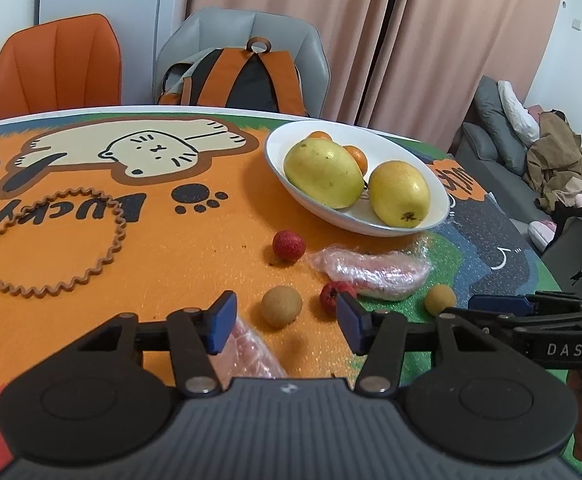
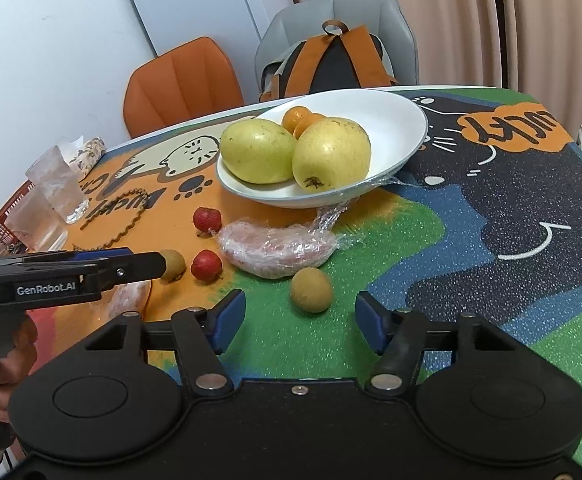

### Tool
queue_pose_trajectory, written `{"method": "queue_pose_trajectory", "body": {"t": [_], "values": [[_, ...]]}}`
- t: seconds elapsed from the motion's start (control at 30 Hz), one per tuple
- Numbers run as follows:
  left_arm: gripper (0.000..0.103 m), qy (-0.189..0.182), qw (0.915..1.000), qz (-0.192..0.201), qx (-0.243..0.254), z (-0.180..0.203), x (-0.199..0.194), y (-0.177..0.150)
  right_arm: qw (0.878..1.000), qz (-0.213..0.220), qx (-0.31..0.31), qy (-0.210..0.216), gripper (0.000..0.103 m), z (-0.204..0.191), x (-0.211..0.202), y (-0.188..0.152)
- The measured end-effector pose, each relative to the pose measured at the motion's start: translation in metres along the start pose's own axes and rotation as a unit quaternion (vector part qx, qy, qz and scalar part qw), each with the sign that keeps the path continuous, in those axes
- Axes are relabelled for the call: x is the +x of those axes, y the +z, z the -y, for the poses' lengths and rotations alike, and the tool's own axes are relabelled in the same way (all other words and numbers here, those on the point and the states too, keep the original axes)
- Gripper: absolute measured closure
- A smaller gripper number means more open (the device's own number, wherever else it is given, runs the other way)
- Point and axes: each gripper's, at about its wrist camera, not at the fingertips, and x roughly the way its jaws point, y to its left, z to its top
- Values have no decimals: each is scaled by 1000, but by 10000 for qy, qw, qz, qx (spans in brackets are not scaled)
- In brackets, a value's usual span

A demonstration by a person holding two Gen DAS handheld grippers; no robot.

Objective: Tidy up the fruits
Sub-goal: 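Close the right tool on the small brown fruit while the left tool grasps another, then carry the brown fruit into the bowl with the right tool while the left tool carries its fruit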

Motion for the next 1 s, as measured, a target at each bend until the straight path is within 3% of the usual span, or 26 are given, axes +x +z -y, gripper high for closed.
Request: {"method": "queue_pose_trajectory", "body": {"t": [0.3,0.43,0.5,1.0], "values": [[61,-110,9999,-83,-58,-2,17,2,10000,-13,-31,-20,52,-1,11,6],[73,-172,9997,-150,-110,-5,22,-1,9999,-99,-20,-11,78,-1,16,6],[80,-210,9996,-149,-134,-8,22,-2,10000,-78,-30,-16,79,0,16,4],[80,-303,9994,139,-129,2,5,11,9996,281,-55,-58,80,4,-2,14]]}}
